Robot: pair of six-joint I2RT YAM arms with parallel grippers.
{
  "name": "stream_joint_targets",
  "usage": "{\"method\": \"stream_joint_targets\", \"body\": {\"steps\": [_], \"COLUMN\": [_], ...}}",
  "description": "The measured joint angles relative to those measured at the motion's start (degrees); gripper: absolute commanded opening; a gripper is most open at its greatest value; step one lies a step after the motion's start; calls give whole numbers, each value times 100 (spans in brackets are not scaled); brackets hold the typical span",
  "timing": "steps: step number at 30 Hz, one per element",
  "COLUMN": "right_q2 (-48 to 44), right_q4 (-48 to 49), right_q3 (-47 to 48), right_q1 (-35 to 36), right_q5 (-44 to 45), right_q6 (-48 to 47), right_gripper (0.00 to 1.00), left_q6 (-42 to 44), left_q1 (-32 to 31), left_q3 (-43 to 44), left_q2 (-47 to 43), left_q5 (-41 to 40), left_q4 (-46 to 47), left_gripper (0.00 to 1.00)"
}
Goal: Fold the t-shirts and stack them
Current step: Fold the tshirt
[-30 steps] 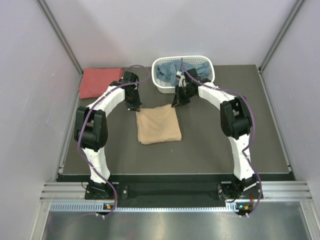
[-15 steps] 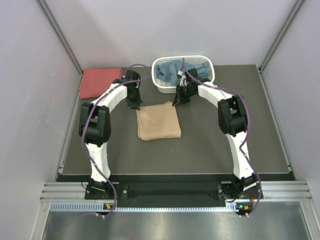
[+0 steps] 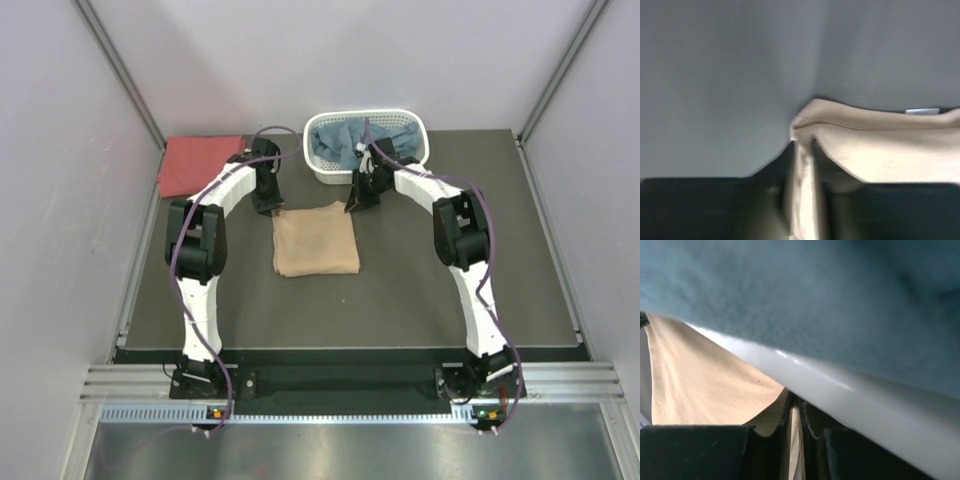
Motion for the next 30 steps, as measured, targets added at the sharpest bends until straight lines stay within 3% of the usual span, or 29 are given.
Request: {"method": "stream_joint_targets", "body": {"steps": [3,6,9,13,20,25,30], "right_q2": [0,0,-37,-243,-1593,-2564,-2544], "right_q4": [-138,-378,-658,-1036,-1012,-522,-315], "right_q3": [109,251,337,323,-920,-2415,-2938], "right_q1": [0,-2,-2,-7,166,586,946], "right_q5": [144,328,557,745,72,-1113,-1775], "right_q6": [0,-15,-98,-247,-313,-190,-50], "right_gripper": [13,24,31,36,31,22,12], "left_q6": [52,52,52,-11,-483,-935,-1331], "left_q1": [46,85,109,103,-308,-723,-817], "left_q3": [39,39,37,-149,-1720,-2959,-3729], "left_q2": [-4,-76,-358,-1067,-2524,-2728,-2732], "left_q5": [-131,-173,-98,393,1825,2634,3021], "left_q4": [-37,-164,-341,-367,284,894,1233], "left_gripper": [45,48,47,35,18,13,13]}}
